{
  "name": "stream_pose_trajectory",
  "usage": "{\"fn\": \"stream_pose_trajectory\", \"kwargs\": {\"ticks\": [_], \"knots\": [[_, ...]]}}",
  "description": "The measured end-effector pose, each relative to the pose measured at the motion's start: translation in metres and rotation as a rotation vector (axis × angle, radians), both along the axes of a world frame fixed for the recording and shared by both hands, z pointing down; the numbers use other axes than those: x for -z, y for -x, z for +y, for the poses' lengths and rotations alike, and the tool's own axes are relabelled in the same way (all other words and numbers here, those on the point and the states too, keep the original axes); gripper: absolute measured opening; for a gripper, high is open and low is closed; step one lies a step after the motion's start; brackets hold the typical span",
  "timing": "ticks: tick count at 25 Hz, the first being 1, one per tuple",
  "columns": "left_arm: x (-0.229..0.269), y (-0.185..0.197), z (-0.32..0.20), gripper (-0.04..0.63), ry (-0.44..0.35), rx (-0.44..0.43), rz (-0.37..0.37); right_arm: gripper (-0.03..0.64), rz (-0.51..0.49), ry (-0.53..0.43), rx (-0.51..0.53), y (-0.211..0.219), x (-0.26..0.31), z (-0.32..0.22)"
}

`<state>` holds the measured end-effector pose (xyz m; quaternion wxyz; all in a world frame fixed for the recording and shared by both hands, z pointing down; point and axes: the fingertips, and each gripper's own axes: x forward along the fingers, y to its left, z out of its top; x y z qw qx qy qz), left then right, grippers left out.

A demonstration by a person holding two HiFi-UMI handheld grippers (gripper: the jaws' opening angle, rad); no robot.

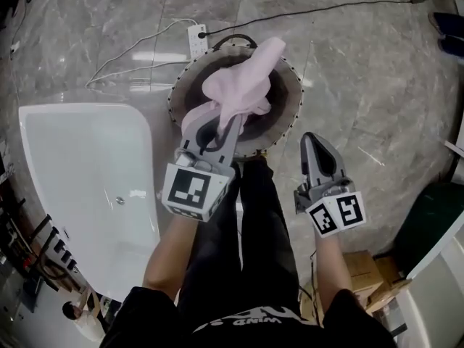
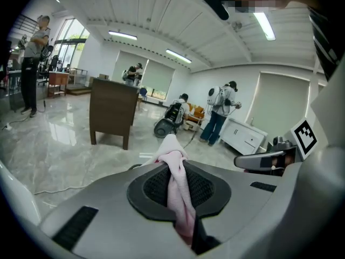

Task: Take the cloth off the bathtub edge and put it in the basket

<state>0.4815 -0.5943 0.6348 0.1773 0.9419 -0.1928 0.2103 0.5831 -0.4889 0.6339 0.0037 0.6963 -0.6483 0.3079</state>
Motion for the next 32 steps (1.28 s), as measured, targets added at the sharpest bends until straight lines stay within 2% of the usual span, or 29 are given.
{"fn": "stream_pose_trajectory", "kwargs": {"ticks": [9,14,15,17,20,23,32], "knots": [[-0.038,0.008,0.001,0.041,-0.004,0.01,-0.066,0.012,0.001,0.025,0.004,0.002,-0.019,0.003],[-0.065,0.019,0.002,0.046,-0.022,0.018,-0.144,0.012,-0.005,0.037,0.013,0.008,-0.027,0.003],[-0.074,0.02,0.002,0.084,-0.009,0.014,-0.162,0.012,-0.009,0.04,0.014,0.009,-0.029,0.003],[-0.088,0.024,0.002,0.252,0.022,0.028,-0.181,0.012,-0.016,0.045,0.016,0.011,-0.033,0.004],[-0.093,0.029,-0.004,0.335,0.005,0.078,-0.177,0.012,-0.022,0.056,0.018,0.014,-0.038,0.007],[-0.094,0.029,-0.003,0.358,0.003,0.072,-0.181,0.012,-0.026,0.064,0.022,0.016,-0.042,0.008],[-0.091,0.028,0.006,0.368,0.009,0.047,-0.163,0.012,-0.021,0.06,0.024,0.018,-0.04,0.008]]}}
